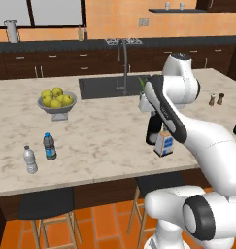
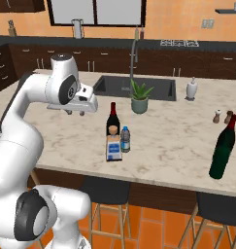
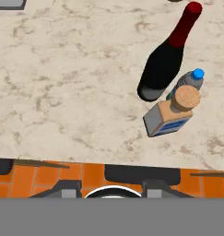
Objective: Move the plastic bottles in the middle to the plastics group, and the glass bottles in the middle to the glass group.
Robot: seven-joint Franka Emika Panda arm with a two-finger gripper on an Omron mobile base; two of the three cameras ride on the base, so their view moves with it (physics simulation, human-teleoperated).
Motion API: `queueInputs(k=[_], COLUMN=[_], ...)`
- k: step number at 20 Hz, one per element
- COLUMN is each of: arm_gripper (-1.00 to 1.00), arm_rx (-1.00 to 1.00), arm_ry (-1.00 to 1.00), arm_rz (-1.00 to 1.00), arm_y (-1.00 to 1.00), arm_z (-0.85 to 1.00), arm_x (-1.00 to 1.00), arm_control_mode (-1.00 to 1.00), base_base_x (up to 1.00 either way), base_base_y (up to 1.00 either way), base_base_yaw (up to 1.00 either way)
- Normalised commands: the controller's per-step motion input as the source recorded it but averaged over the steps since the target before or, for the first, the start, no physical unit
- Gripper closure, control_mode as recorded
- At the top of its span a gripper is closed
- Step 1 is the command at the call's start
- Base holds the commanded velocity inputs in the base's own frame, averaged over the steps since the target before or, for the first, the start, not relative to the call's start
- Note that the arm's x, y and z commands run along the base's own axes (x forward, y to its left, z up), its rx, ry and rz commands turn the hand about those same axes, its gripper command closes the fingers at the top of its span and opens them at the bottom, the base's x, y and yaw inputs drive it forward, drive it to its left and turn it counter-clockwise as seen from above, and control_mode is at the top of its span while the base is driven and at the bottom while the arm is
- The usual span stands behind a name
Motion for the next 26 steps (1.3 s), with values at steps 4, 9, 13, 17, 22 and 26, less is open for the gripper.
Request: queueInputs(k=[4,9,13,17,22,26], arm_gripper=[-1.0,-1.0,-1.0,-1.0,-1.0,-1.0], arm_rx=[0.0,-0.02,0.0,0.0,-0.01,-0.06], arm_ry=[0.0,0.0,0.0,0.01,0.08,0.24], arm_rz=[0.0,-0.01,-0.01,0.0,0.05,0.09], arm_y=[-0.07,-0.28,-0.58,-0.73,-0.46,0.0], arm_z=[-0.05,0.0,0.01,0.0,-0.24,-0.49], arm_x=[-0.31,-0.32,-0.09,0.1,0.55,0.72], arm_control_mode=[-1.0,-1.0,-1.0,-1.0,-1.0,-1.0], base_base_x=[0.0,0.0,0.0,0.0,0.0,0.0], base_base_y=[0.0,0.0,0.0,0.0,0.0,0.0], base_base_yaw=[0.0,0.0,0.0,0.0,0.0,0.0])
